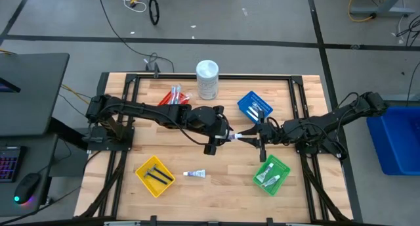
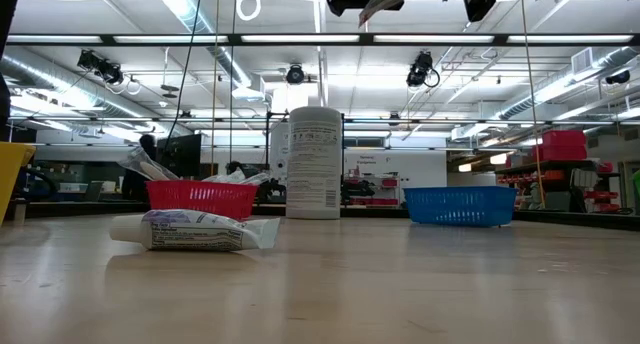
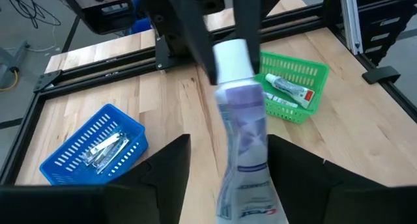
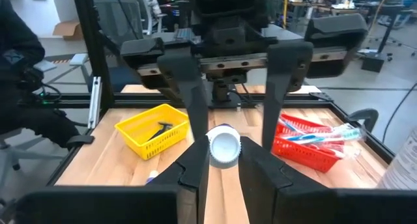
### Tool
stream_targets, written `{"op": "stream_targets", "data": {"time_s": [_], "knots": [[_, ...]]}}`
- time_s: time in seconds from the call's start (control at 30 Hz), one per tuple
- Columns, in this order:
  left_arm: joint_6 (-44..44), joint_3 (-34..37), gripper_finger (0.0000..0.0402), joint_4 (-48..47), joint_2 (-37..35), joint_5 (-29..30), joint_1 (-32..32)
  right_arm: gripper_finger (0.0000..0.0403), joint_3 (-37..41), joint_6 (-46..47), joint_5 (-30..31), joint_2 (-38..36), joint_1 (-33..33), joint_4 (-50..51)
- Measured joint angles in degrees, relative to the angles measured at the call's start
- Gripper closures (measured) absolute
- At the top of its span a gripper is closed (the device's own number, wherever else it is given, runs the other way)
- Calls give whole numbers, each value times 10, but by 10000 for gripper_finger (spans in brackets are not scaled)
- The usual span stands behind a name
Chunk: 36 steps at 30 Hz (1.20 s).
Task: Pick & Place Travel size toiletries
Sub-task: Put the white toothpaste into the green basket
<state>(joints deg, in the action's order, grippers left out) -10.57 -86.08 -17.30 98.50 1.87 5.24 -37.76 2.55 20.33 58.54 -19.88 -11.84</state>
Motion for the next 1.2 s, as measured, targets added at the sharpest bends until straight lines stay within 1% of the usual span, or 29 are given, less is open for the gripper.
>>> {"op": "stream_targets", "data": {"time_s": [0.43,0.57,0.73,0.83,1.03,1.2], "knots": [[-1,0,205,-12,-30,-2,0,330,0,0,0,-1,0,8],[4,0,210,-13,-30,-15,0,330,0,0,-2,-2,0,10],[10,0,239,-13,-30,-16,0,332,0,6,-64,-8,-1,24],[13,0,260,-13,-30,-17,0,332,0,21,-88,-9,-2,36],[14,0,304,-13,-30,-30,0,333,0,28,-101,-10,-2,52],[23,0,337,-13,-30,-30,0,333,0,28,-116,-31,-5,61]]}}
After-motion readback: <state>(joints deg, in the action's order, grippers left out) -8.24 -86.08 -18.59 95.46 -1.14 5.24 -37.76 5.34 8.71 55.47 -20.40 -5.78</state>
